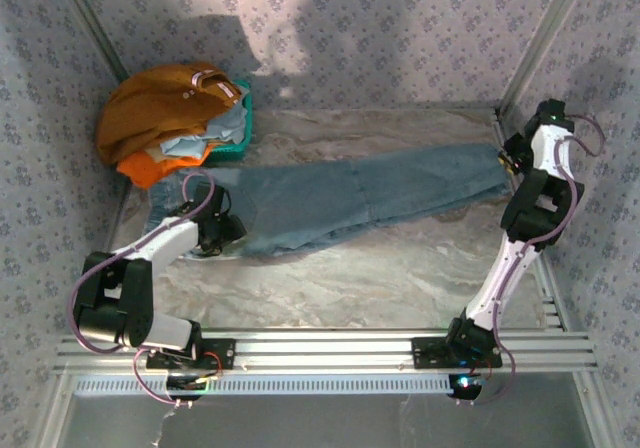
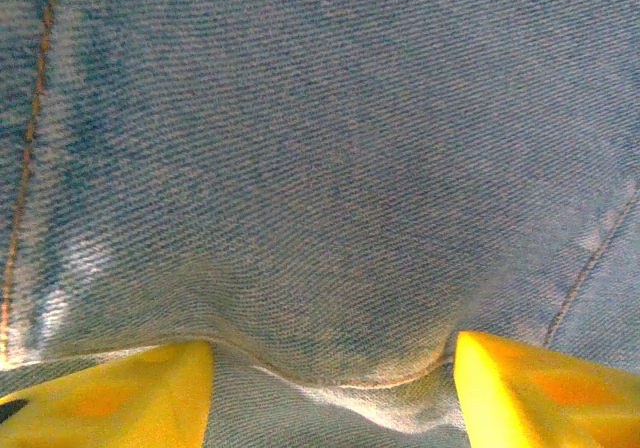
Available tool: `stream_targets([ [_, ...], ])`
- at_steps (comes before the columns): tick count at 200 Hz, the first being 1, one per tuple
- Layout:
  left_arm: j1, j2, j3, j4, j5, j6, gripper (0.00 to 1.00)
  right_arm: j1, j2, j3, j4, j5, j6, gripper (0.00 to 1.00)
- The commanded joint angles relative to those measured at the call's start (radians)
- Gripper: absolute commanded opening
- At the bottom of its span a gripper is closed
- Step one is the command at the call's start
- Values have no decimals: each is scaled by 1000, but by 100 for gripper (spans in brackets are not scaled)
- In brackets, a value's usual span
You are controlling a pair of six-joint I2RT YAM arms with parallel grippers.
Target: Fold and stack the trousers
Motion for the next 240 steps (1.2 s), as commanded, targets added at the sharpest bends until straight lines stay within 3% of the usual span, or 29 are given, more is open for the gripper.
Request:
stream_targets([
  [1, -8, -37, 50, -40, 5, 21, 70, -33, 9, 0, -26, 62, -2, 41],
  [45, -132, -68, 149, -163, -105, 23, 86, 81, -248, -319, 102, 59, 51, 45],
  [69, -258, -38, 220, -230, -220, 24, 85, 217, -380, -574, 236, -7, 108, 40],
  [112, -481, 106, 381, -279, -392, 98, 76, 439, -447, -773, 322, -74, 179, 28],
  [149, -614, 255, 516, -255, -449, 204, 75, 462, -460, -826, 337, -100, 189, 39],
  [202, -655, 448, 637, -253, -450, 271, 77, 460, -442, -870, 338, -119, 187, 43],
  [218, -656, 480, 639, -252, -450, 268, 72, 461, -429, -865, 345, -129, 177, 40],
  [240, -655, 491, 623, -242, -453, 257, 62, 450, -435, -870, 349, -133, 167, 25],
])
